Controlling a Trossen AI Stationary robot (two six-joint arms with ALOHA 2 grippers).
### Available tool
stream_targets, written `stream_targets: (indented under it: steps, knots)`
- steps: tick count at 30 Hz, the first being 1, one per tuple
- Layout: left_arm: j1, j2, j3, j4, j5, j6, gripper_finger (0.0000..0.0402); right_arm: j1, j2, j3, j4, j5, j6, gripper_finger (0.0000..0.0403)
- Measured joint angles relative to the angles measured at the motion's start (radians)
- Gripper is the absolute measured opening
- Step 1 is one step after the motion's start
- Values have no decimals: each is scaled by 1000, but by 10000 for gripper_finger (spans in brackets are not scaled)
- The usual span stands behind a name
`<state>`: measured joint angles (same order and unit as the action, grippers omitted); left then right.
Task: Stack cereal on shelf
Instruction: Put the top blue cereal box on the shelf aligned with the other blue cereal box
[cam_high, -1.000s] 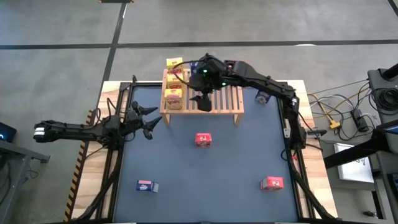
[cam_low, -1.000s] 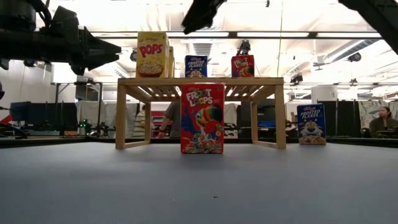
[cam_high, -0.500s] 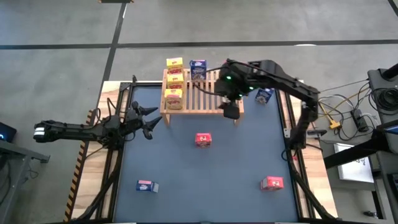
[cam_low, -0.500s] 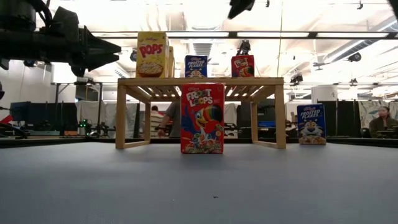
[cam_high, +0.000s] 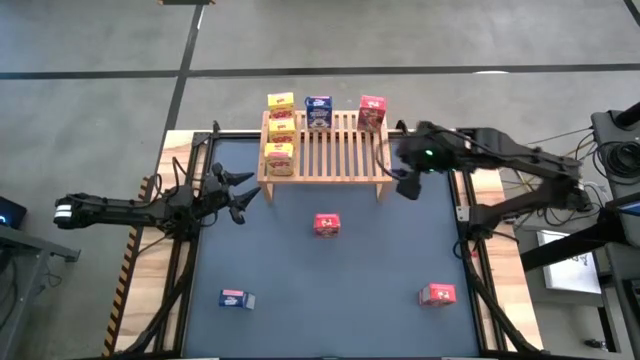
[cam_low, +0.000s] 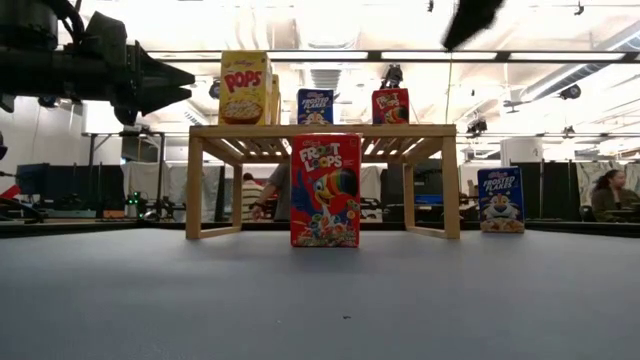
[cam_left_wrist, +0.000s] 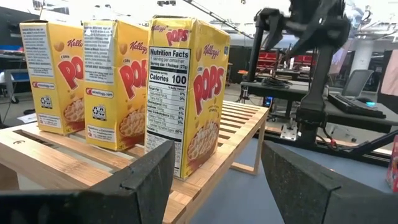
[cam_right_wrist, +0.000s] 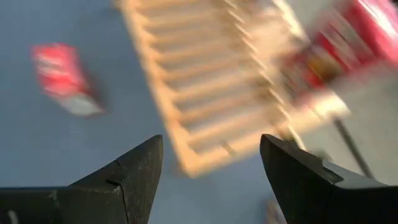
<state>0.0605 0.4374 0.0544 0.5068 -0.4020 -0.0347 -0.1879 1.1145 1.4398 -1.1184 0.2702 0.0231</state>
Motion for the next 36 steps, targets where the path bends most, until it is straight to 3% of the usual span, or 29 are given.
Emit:
stream_targets:
  steps: [4, 12, 21, 27, 36]
  knots:
    - [0, 0, 0, 0, 0, -1, 223, -1, -161, -169, 4, 122, 93, 258]
    - [0, 0, 0, 1, 0, -1, 223, 0, -415, -453, 215, 172, 152, 258]
    - [0, 0, 0, 1, 0, -12, 223, -15, -502, -702, 295, 450, 195, 258]
    - [0, 0, 0, 1, 0, -28, 223, -82, -496, -684, 307, 448, 256, 265]
    - [0, 0, 0, 1, 1, -28, 223, -307, -422, -700, 345, 298, 203, 319]
